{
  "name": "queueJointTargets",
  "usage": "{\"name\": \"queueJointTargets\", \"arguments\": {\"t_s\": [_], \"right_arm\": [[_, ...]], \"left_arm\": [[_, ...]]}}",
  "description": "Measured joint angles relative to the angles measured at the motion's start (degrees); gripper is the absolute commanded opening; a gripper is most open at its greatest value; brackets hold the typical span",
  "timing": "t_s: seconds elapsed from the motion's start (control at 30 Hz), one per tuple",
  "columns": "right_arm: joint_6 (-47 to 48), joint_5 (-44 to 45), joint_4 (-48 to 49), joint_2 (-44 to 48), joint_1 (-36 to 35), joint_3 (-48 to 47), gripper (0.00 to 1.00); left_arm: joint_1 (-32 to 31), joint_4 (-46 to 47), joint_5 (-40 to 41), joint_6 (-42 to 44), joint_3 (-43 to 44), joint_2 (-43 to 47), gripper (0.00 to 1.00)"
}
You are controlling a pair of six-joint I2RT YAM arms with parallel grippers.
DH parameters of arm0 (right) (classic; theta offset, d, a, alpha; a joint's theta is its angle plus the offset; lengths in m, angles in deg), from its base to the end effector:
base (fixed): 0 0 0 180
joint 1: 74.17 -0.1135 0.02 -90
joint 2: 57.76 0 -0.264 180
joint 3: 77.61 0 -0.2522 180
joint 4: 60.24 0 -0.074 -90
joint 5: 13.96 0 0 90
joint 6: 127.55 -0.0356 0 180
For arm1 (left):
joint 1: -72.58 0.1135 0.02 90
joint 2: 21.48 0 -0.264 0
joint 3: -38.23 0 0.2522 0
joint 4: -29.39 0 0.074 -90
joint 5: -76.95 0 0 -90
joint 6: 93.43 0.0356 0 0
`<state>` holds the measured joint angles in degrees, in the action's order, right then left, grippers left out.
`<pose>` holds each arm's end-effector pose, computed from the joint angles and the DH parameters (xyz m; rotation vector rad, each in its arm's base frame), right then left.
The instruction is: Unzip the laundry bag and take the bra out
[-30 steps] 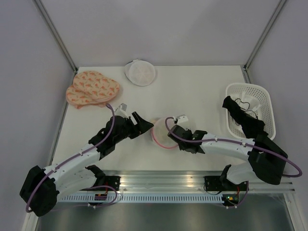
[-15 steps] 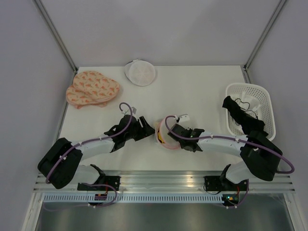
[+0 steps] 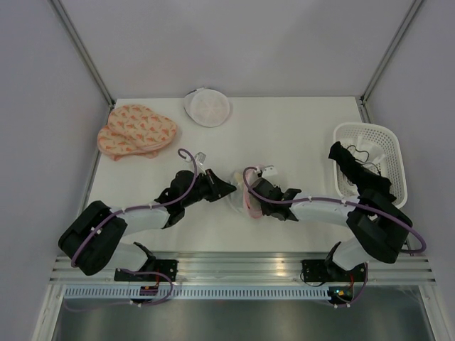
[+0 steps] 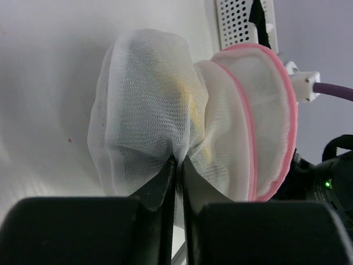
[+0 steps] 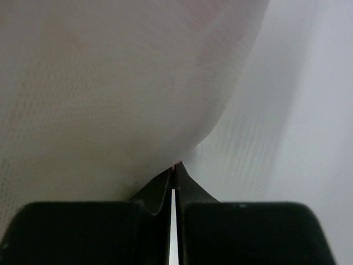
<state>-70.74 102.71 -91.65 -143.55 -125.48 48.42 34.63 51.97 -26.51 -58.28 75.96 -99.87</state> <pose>0.1766 0.1950 0.1493 -0.2535 2.4820 -0.0385 0.2011 -0.1673 0.1741 -0.1307 2.1025 -1.2735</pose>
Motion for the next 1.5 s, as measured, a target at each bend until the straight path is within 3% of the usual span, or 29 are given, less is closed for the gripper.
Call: {"name": "queueJointTargets", "arguments": {"t_s": [0.13,0.3,0.43,0.47,0.5,0.53,0.63,0.73,0.87,1.0,1.23,1.5], "right_arm": [[1.14,-1.97,4.59,-0.98,0.17,0.00,0.00],[1.95,-5.29,8.46,-1.70,0.20,-0.02,0.00],[1.38,-5.53,7.87,-0.59,0.17,0.33,0.13],[0.81,-4.87,6.84,0.66,0.15,0.59,0.19],[-0.09,-3.69,5.57,2.32,0.15,0.81,0.36],[-1.29,-2.49,4.28,4.31,0.15,0.85,0.60],[-3.30,1.11,0.94,10.01,0.15,0.79,0.87],[-5.73,4.79,-3.43,13.75,0.15,-0.04,0.93],[-5.60,5.60,-6.97,16.96,0.09,-1.95,0.90],[-3.19,2.86,-7.04,21.18,-0.59,-5.11,0.88],[1.64,-10.43,-3.43,23.28,-3.13,-10.21,0.88],[2.60,-24.68,3.02,19.89,-11.67,-8.52,0.75]], "left_arm": [[0.00,2.97,-1.44,-0.31,-0.17,0.00,0.02],[-0.04,4.55,-2.16,-0.81,-1.49,0.00,0.02],[-0.04,2.43,-1.95,-0.79,-2.58,1.64,0.02],[-0.04,0.76,-1.64,-0.79,-3.02,3.28,0.02],[-0.04,-0.61,-1.38,-0.74,-3.39,4.83,0.02],[-0.07,-2.19,-0.87,-0.70,-3.89,7.13,0.02],[-0.15,-7.37,1.38,-0.35,-5.11,15.19,0.02],[-0.17,-12.59,3.56,0.26,-5.40,22.88,0.02],[-0.17,-17.05,5.81,0.76,-5.42,29.97,0.02],[-0.17,-19.76,6.43,0.96,-5.42,31.26,0.02],[-0.17,-20.85,6.45,0.94,-5.66,30.67,0.02],[-0.17,-21.53,6.99,0.92,-5.66,30.67,0.02]]}}
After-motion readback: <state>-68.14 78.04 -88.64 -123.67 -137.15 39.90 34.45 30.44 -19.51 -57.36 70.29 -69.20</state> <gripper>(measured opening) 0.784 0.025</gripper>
